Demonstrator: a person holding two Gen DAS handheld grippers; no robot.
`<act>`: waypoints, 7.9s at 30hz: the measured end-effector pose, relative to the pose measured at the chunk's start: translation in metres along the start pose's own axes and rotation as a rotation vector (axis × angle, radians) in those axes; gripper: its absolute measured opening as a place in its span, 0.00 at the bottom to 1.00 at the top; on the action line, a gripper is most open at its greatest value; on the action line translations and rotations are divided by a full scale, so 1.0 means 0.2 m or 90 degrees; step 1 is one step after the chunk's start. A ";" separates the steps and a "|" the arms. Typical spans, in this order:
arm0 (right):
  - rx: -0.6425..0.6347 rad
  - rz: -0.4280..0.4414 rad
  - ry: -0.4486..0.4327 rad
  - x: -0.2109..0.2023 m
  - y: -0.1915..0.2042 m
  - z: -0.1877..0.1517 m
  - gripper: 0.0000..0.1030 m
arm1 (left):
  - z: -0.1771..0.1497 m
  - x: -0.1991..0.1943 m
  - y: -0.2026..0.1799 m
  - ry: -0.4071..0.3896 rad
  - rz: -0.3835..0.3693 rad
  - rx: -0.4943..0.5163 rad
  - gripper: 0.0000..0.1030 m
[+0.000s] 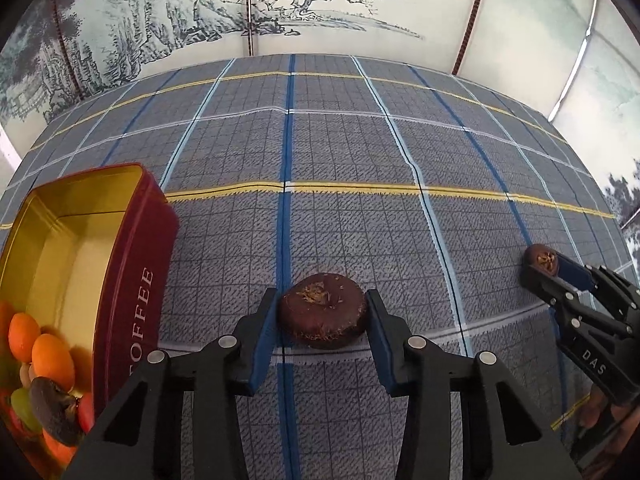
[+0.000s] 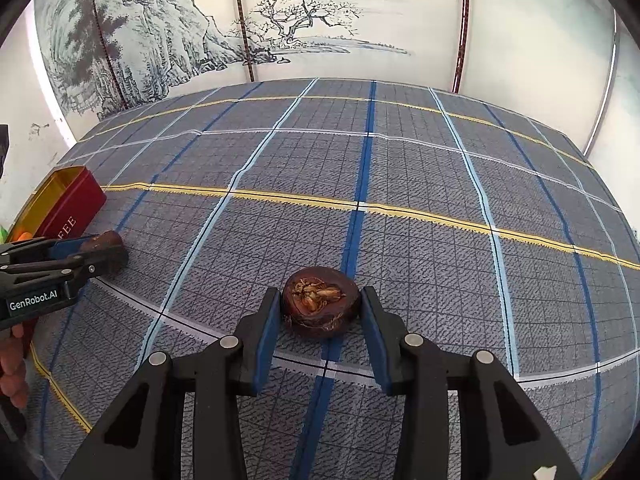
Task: Organize fruits
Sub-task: 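Grasp the other brown fruit with the left gripper while the right holds its fruit, then carry the brown fruit with the left gripper into the tin and release it, then withdraw the open left gripper from the tin, then carry the brown fruit with the right gripper over the tin, then open the right gripper to release the brown fruit in the tin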
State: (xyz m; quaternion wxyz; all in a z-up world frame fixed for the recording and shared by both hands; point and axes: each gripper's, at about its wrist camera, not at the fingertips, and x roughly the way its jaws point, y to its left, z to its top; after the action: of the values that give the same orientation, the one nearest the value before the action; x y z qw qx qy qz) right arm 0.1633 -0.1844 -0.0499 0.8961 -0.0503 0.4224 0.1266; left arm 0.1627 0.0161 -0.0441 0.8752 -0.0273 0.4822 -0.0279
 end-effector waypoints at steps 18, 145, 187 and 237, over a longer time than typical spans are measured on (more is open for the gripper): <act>-0.015 -0.018 0.003 0.01 0.04 0.00 0.37 | -0.18 -0.28 -0.04 -0.003 -0.022 0.000 0.42; -0.009 -0.032 0.005 0.02 0.03 0.01 0.35 | -0.58 -0.85 0.94 -0.094 0.176 -0.200 0.78; -0.233 0.202 -0.044 -0.33 1.16 0.08 0.35 | -0.77 -0.89 1.13 -0.080 0.230 -0.255 0.81; -0.277 0.223 0.009 -0.11 1.60 0.00 0.67 | -0.82 -0.94 1.16 -0.065 0.236 -0.269 0.84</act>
State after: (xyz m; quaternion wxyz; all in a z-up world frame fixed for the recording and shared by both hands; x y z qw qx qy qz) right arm 0.0629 0.1195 -0.0270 0.8259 -0.1690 0.3934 0.3669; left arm -0.0710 0.2573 0.0096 0.8633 -0.1220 0.4295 0.2352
